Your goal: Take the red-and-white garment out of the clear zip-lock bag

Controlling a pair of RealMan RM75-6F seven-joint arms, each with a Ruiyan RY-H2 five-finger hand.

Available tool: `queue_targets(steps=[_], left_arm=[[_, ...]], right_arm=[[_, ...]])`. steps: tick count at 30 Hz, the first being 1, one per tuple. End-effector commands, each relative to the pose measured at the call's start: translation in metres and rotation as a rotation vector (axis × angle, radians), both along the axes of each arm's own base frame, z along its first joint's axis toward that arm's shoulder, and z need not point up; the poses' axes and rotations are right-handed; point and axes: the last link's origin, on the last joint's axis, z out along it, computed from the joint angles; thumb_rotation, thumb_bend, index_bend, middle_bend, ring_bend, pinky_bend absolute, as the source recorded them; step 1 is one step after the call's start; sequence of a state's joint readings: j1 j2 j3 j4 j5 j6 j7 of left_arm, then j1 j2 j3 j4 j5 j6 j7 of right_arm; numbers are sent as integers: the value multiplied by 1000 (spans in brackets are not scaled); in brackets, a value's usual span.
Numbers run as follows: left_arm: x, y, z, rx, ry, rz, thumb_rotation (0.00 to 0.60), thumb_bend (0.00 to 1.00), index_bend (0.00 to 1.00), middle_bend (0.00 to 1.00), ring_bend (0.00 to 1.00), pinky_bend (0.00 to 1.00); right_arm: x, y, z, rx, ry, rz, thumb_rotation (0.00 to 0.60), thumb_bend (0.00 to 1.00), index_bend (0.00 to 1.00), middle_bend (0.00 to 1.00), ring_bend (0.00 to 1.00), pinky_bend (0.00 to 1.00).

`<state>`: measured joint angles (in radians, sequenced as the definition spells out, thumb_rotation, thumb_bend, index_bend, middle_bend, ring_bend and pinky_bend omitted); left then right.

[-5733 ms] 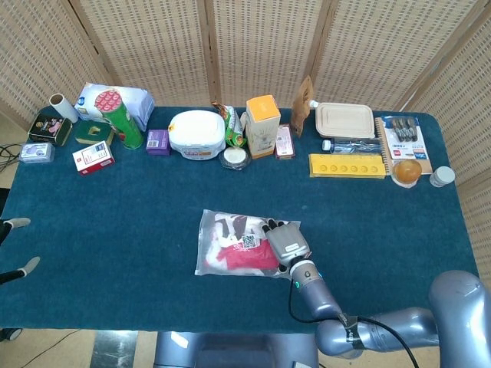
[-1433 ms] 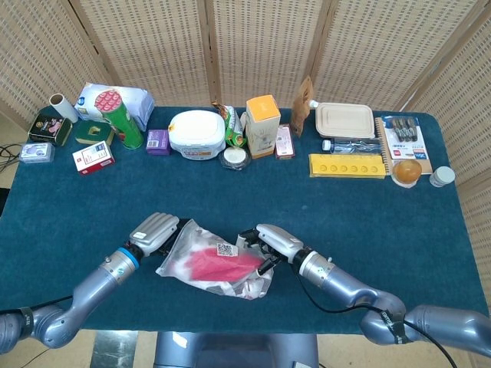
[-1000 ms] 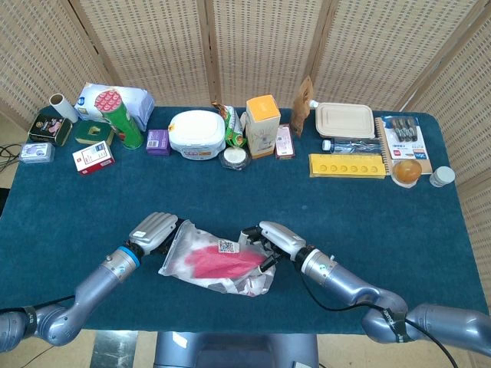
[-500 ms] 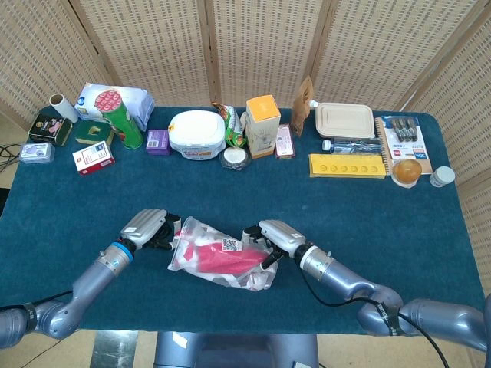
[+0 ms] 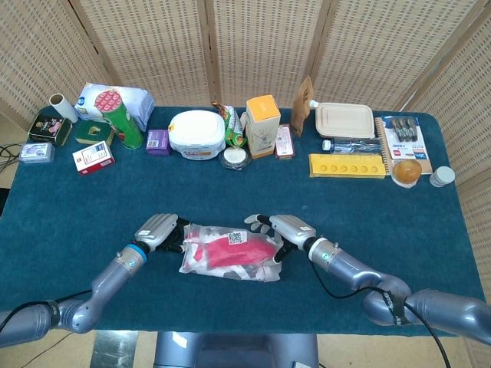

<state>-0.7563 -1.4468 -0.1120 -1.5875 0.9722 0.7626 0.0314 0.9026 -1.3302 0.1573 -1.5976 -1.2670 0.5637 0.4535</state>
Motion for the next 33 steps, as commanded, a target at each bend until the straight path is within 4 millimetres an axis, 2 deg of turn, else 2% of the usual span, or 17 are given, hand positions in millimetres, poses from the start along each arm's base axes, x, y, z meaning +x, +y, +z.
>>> queue_targets(steps=[1,8,17,25,33], left_arm=[[0,1,-1,-3,7,5,600,406,788,931,904,806],[-1,1,1,-8,47,-7,600,399,787,930,904,806],[7,5,12,-7,132,-54,600,396,787,930,904,806],[18,6,17,-23,170,-71,600,395,788,931,904,806],[19,0,17,-89,180,-30,600,396,787,931,904,806]], right_arm=[[-2,-3,6,-18,14,4,600,116,122,219,270,195],[-10,-4,21,-60,62,15,600,117,121,227,259,195],[-25,5,43,-158,158,63,600,150,160,289,315,208],[-43,15,50,-257,259,94,600,155,197,297,322,211],[-53,27,59,-280,283,82,600,155,236,304,334,229]])
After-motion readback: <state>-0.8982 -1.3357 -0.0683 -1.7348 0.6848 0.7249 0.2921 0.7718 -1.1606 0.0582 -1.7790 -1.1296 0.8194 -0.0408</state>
